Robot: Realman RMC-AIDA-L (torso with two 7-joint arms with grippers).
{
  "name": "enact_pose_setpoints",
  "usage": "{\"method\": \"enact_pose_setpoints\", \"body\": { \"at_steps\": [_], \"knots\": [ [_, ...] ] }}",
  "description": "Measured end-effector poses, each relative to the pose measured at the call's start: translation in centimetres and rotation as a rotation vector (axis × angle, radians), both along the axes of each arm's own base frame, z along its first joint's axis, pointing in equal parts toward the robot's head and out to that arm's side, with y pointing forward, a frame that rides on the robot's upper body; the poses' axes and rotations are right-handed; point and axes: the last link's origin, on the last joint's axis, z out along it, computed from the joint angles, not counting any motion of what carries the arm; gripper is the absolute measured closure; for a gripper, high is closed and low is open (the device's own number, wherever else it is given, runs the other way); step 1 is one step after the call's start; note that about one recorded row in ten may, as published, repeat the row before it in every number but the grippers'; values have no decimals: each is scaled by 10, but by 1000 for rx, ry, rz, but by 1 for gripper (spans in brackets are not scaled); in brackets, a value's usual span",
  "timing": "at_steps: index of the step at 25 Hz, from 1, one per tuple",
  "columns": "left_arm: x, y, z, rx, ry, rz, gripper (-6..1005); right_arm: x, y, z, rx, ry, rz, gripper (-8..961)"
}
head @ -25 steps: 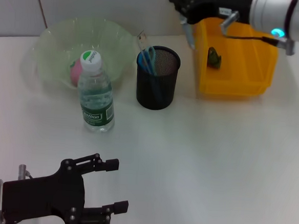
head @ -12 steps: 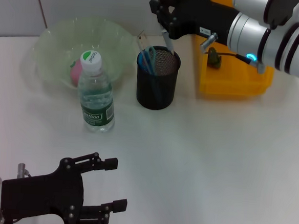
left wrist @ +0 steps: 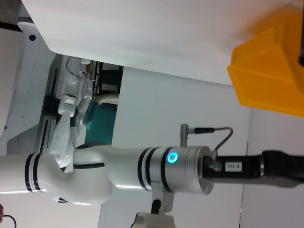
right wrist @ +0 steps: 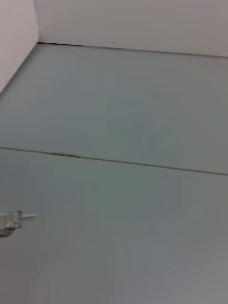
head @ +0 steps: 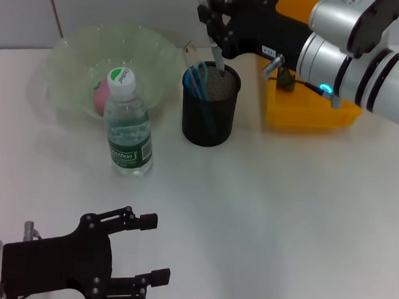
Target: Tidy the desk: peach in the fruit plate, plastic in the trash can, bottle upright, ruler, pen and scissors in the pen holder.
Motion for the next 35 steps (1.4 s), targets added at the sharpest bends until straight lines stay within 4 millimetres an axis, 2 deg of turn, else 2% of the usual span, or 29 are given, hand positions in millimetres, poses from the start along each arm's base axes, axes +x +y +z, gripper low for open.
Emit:
{"method": "enact_pose_setpoints", "body": {
  "at_steps": [14, 20, 23, 24, 26, 31, 33, 34, 35],
  "knots": [
    [2, 1, -1, -3, 2, -7, 181, 24, 9, -29, -83, -32, -93, 671],
    [2, 2, 0, 3, -1, -9, 181, 31, 4, -29, -90, -20, -103, 651],
    [2, 2, 0, 4, -1, -9, 181, 29, -6, -22, -105, 51, -78, 642],
    [2, 2, 0, 4, -1, -9, 181, 27, -16, -11, -107, 122, -30, 638],
    [2, 2, 0, 7, -1, -11, 181, 27, -22, -4, -100, 159, -5, 632],
    [0, 1, 2, 21, -1, -8, 181, 38, -59, 28, -119, 317, 109, 448],
    [-1, 2, 3, 35, -2, -8, 181, 53, -84, 37, -163, 339, 171, 366],
    [-2, 2, 4, 47, -4, -7, 181, 73, -104, 41, -201, 317, 199, 320],
    [-2, 2, 4, 47, -4, -7, 181, 73, -104, 41, -201, 317, 199, 275]
  ]
}}
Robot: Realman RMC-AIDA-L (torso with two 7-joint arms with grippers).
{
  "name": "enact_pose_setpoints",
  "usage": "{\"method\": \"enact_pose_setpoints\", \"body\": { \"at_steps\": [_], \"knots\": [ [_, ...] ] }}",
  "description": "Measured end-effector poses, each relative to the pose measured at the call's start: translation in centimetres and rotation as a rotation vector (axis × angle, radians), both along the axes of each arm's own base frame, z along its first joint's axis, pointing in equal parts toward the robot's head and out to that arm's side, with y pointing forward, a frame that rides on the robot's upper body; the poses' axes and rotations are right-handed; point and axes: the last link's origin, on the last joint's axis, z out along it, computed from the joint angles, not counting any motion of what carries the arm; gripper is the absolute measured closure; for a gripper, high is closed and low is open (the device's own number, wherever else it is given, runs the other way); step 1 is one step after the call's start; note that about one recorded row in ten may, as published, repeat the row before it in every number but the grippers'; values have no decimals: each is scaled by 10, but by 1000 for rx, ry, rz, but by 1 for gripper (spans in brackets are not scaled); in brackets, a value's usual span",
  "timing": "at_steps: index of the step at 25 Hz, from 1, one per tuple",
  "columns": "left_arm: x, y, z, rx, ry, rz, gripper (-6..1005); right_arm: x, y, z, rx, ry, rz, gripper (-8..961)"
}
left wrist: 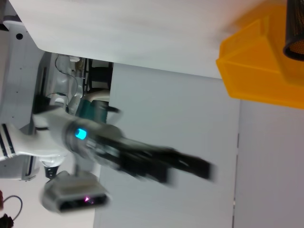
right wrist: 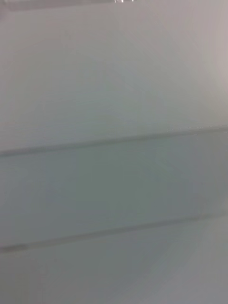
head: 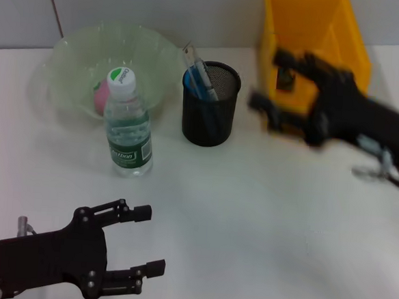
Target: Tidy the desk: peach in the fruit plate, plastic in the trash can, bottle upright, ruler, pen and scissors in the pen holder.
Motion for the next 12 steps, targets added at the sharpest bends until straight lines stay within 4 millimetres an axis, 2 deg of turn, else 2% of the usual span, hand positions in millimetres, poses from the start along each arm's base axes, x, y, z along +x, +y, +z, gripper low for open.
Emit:
{"method": "enact_pose_setpoints", "body": {
  "at_steps": [2, 3, 4, 5, 7, 12],
  "knots": [
    [0, 1, 0, 6, 0, 0, 180, 26, -21, -2, -34, -46, 10, 184],
    [0, 1, 0, 8, 1, 2, 180, 37, -31, -5, -55, -67, 17, 173],
    [0, 4, 1, 19, -1, 6, 180, 55, -52, -13, -102, -98, 37, 162],
    [0, 4, 1, 19, -1, 6, 180, 55, -52, -13, -102, -98, 37, 151],
    [1, 7, 3, 39, -12, 16, 180, 70, -73, -25, -150, -119, 46, 129],
    [3, 9, 2, 40, -14, 11, 180, 82, -78, -32, -167, -142, -11, 129]
  ]
}}
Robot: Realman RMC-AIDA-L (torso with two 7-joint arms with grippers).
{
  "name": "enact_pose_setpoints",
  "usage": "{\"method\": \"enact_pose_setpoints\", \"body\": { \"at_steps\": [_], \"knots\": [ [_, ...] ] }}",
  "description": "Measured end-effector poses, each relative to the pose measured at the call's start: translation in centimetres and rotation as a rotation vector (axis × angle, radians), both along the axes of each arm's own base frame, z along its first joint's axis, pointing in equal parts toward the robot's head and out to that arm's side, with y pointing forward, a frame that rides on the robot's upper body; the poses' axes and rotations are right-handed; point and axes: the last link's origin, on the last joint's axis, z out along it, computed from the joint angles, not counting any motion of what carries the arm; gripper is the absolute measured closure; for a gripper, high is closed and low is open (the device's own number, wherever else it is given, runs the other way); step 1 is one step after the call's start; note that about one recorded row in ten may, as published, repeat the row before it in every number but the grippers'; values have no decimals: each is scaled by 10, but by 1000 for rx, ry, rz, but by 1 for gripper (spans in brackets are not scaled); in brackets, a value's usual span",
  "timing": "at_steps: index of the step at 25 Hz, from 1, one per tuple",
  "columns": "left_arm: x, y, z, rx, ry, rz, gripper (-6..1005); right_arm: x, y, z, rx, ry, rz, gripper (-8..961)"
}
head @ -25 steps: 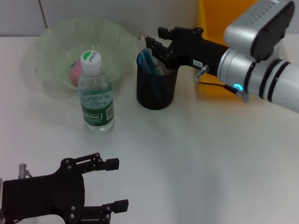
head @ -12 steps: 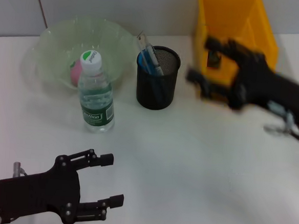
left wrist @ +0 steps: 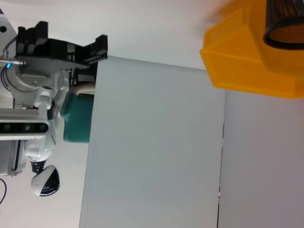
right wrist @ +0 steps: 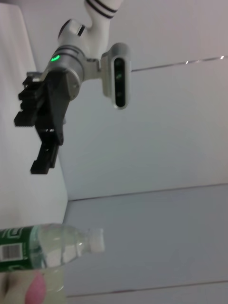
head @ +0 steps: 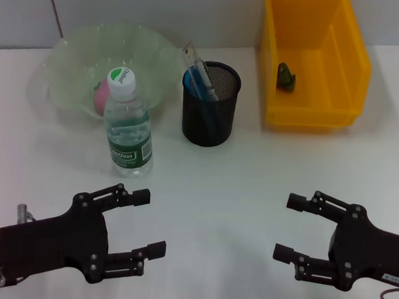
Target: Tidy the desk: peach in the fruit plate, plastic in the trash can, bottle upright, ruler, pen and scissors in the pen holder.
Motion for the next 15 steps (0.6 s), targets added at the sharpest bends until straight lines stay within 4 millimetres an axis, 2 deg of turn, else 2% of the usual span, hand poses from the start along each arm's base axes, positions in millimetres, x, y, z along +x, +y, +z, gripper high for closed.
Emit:
{"method": "enact_pose_setpoints", "body": {
  "at_steps": [15],
  "knots": [
    [0, -2, -2, -13, -4, 10, 181, 3, 1, -6, -8, -23, -24, 130]
  ]
}}
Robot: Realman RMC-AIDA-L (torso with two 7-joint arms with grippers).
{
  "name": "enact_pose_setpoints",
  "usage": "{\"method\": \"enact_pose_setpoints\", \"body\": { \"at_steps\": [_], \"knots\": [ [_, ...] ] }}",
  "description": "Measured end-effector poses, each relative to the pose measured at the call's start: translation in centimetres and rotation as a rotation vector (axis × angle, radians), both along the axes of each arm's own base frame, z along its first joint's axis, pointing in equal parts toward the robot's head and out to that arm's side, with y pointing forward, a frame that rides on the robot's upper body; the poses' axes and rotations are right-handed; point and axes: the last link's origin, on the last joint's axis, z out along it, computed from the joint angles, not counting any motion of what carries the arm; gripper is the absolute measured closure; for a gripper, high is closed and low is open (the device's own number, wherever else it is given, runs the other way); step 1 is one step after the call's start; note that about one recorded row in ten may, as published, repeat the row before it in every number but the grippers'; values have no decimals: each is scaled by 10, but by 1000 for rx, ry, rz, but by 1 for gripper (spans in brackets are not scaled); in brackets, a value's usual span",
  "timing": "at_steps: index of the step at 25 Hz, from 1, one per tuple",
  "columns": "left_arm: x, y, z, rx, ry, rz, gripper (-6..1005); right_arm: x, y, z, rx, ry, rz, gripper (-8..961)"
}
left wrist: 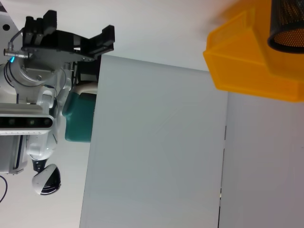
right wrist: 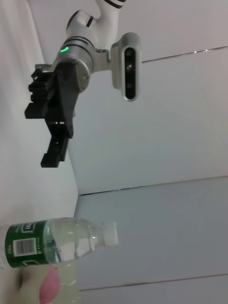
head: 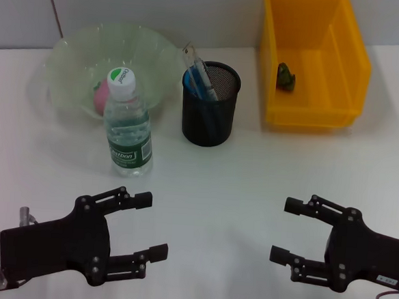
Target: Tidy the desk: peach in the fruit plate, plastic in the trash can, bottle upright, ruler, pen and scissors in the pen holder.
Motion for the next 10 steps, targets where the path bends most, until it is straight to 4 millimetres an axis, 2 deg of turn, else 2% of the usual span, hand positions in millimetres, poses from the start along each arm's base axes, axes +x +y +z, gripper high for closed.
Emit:
{"method": "enact_pose_setpoints", "body": {
  "at_steps": [10],
  "knots": [
    [1, -1, -1, 3, -7, 4, 180, -3, 2, -7, -6, -7, 0, 130]
  ]
}}
